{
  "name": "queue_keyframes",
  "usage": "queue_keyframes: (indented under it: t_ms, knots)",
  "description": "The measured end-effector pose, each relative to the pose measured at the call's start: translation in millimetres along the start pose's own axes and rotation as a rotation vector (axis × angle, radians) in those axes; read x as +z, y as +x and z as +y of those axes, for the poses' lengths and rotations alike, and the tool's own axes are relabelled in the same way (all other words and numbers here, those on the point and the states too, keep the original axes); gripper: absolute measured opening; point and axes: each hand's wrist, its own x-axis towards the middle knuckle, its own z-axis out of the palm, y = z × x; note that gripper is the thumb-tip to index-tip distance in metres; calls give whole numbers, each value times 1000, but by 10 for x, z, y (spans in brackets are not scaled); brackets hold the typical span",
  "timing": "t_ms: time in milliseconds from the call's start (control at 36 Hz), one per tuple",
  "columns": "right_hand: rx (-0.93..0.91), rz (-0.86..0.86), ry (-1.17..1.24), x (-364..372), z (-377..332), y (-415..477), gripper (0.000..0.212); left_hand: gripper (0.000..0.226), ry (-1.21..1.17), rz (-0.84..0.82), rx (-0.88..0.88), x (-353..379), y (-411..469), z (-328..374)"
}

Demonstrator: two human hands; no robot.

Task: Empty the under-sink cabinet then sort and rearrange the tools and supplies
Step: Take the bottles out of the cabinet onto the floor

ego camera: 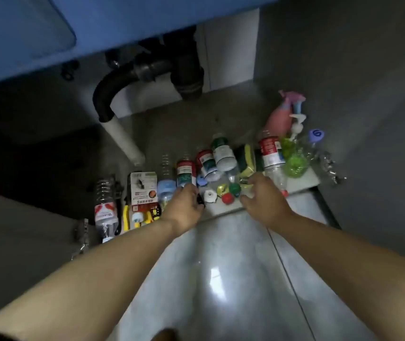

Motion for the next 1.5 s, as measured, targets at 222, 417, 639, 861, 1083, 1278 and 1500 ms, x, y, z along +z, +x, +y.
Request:
queue_keyframes:
  t_ms: [222,417,639,861,1083,1278,1500]
  knots:
    - [33,109,-69,245,56,171,38,23,175,55,112,50,31,-236]
    - [14,-93,-137,29,-17,-199,35,7,160,25,99,-210,-287,-318]
    - [44,-27,-229,-8,-203,-485,51,40,61,-28,17,-329,-304,-420]
    - [14,70,-267,7,-305,-308,63,63,21,23,-64,-160,-86,-317]
    - [-62,138,-488,269,-399,516,84,82,262,201,-90,59,518,-418]
    - [19,204,-535,512,-351,749,90,88,415,188,-105,227,745,-310]
    - [-4,273,-378,557,-372,738,71,91,433,203,-143,230,718,-236]
